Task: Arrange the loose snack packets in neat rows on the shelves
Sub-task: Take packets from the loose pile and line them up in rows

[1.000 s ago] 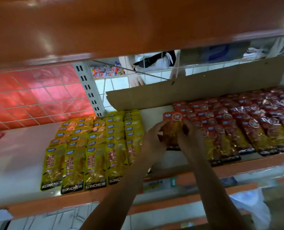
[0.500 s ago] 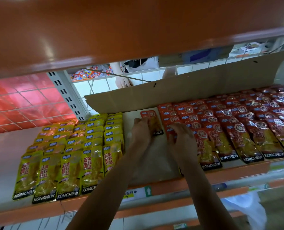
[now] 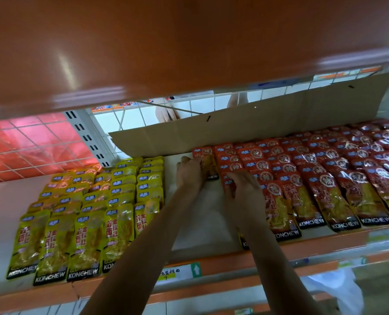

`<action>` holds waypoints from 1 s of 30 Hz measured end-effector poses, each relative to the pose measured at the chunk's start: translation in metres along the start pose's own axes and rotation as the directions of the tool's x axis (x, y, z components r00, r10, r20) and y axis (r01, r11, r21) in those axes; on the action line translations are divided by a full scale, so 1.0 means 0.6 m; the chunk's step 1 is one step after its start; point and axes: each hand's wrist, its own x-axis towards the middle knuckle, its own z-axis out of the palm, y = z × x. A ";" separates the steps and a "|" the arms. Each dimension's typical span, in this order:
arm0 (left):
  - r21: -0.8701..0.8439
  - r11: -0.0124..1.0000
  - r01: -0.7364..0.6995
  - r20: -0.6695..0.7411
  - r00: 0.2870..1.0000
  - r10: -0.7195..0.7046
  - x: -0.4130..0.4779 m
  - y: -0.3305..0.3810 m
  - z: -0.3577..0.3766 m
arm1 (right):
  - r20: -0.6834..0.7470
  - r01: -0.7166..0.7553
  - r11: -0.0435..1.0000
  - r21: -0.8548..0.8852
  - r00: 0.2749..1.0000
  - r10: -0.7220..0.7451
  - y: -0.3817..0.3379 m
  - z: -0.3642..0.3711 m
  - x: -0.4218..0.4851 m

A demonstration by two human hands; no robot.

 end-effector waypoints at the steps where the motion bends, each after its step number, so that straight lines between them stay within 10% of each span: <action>1: 0.012 1.000 -0.008 -0.008 1.000 0.008 0.001 -0.001 0.000 | 0.000 0.006 1.000 0.001 1.000 -0.006 -0.002 0.001 0.001; 12: 0.054 0.992 -0.117 -0.108 0.987 0.123 -0.065 -0.055 -0.061 | 0.065 0.125 0.992 -0.016 0.990 -0.124 -0.059 0.043 0.007; 30: 0.128 0.983 0.133 -0.245 0.965 -0.099 -0.198 -0.445 -0.224 | 0.238 0.348 0.937 0.027 0.908 -0.344 -0.394 0.294 -0.092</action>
